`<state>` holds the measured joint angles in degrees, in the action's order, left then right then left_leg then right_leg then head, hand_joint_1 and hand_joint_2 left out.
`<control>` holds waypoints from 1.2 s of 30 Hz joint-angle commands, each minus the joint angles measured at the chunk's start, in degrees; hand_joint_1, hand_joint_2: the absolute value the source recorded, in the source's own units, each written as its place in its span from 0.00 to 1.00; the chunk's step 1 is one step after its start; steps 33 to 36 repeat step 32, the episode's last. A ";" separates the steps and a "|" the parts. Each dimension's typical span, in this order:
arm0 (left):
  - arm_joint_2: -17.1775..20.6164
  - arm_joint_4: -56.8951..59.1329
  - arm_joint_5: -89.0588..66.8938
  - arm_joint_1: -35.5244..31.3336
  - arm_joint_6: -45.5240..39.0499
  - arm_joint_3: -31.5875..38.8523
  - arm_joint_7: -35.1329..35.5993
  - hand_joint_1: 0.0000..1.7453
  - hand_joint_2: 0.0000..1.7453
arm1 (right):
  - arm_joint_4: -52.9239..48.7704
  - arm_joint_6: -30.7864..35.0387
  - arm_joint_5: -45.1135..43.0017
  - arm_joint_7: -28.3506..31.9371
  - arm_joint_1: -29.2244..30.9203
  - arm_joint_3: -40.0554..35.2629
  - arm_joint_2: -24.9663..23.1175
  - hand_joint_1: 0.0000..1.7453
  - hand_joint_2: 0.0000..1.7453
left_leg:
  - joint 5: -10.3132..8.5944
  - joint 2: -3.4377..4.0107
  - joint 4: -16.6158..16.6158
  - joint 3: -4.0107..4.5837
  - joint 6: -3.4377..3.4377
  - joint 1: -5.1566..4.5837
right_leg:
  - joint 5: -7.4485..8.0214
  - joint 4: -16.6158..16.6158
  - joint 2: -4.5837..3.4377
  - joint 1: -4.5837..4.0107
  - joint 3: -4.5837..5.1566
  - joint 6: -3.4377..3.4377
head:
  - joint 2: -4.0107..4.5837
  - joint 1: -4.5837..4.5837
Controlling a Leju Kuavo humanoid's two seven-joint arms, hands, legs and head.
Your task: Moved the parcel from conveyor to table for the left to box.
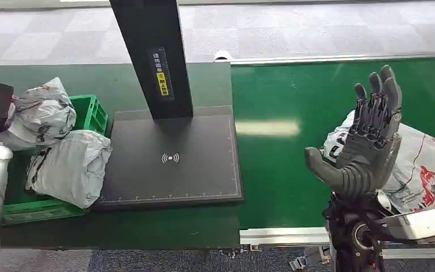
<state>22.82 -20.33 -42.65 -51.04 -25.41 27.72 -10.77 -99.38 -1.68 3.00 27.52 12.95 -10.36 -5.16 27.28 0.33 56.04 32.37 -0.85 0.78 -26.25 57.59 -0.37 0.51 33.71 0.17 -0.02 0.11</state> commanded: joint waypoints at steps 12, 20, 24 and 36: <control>-14.68 -47.86 37.68 15.55 13.69 -10.24 -18.60 0.00 1.00 | 7.10 -0.88 0.96 -1.24 2.81 0.18 -0.43 0.00 1.00 | -0.02 -0.09 -0.01 -0.03 0.05 0.01 | 0.02 -0.09 0.11 -0.02 -0.10 0.01 | 0.00 -0.02; -14.43 -55.80 42.67 21.31 11.89 -16.73 -21.96 0.00 1.00 | 8.04 -0.25 0.46 -1.47 2.68 -0.19 -0.34 0.00 1.00 | 0.01 -0.12 0.01 -0.04 0.04 -0.01 | 0.01 -0.07 0.11 0.00 -0.13 0.01 | 0.00 0.00; -21.93 -75.77 42.90 42.57 12.68 -35.12 -27.50 0.00 1.00 | 13.64 -0.91 -0.91 -3.47 0.84 -0.44 -0.10 0.00 1.00 | -0.01 -0.14 -0.29 -0.39 0.09 -0.07 | 0.02 -0.36 0.18 0.05 -0.48 0.04 | 0.00 -0.02; -30.49 -51.47 57.14 50.19 25.13 -54.31 -24.80 0.00 1.00 | 20.36 -2.91 -3.38 -2.76 -10.30 0.03 -0.45 0.00 1.00 | 0.22 -0.46 -0.37 -0.67 0.16 -0.24 | -0.22 -0.54 0.45 0.25 -0.87 0.22 | 0.00 -0.02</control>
